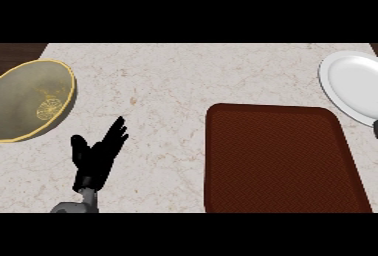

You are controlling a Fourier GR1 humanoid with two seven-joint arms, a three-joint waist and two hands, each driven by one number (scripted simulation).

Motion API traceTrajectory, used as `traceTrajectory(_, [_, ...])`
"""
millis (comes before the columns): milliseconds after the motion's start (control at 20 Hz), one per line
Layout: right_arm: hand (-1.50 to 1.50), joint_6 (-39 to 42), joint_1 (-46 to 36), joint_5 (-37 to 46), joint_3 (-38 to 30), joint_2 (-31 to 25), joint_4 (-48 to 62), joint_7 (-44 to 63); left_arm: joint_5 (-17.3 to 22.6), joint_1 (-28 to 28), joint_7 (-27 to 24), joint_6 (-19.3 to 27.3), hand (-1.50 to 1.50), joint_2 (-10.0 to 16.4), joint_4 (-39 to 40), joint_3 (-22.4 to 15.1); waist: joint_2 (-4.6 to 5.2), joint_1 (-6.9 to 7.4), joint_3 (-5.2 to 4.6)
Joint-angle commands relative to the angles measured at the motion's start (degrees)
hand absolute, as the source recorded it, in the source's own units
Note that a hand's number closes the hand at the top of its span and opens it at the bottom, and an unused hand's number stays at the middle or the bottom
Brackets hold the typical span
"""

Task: Pick the tomato from the tray and place it in the plate

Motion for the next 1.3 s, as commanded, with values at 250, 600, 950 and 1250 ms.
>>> traceTrajectory(250, [-1.5, -15.28, -1.11, -13.41, -0.5, 0.08, -3.67, -15.96, 0.2, 0.67, 0.28, -0.1, 0.0, 0.54, 0.94, 0.86, -0.29, -0.62, -0.01])
traceTrajectory(600, [-1.5, -16.23, 1.23, -32.12, 4.85, 8.22, -11.28, -26.15, -0.85, 2.32, -0.06, 1.74, 0.0, -1.31, 0.58, -0.04, -1.25, -2.44, -0.26])
traceTrajectory(950, [-1.5, -5.15, 11.58, -51.06, 18.98, 17.68, -31.37, -33.59, -0.33, 1.58, 1.01, 1.2, 0.0, 0.52, 0.98, 1.96, -1.71, -3.79, -0.53])
traceTrajectory(1250, [-1.5, -6.53, 19.46, -53.24, 24.8, 24.21, -37.26, -34.08, -0.52, 6.42, 1.5, 0.18, 0.0, 1.04, -4.18, 0.88, -1.57, -2.98, -0.67])
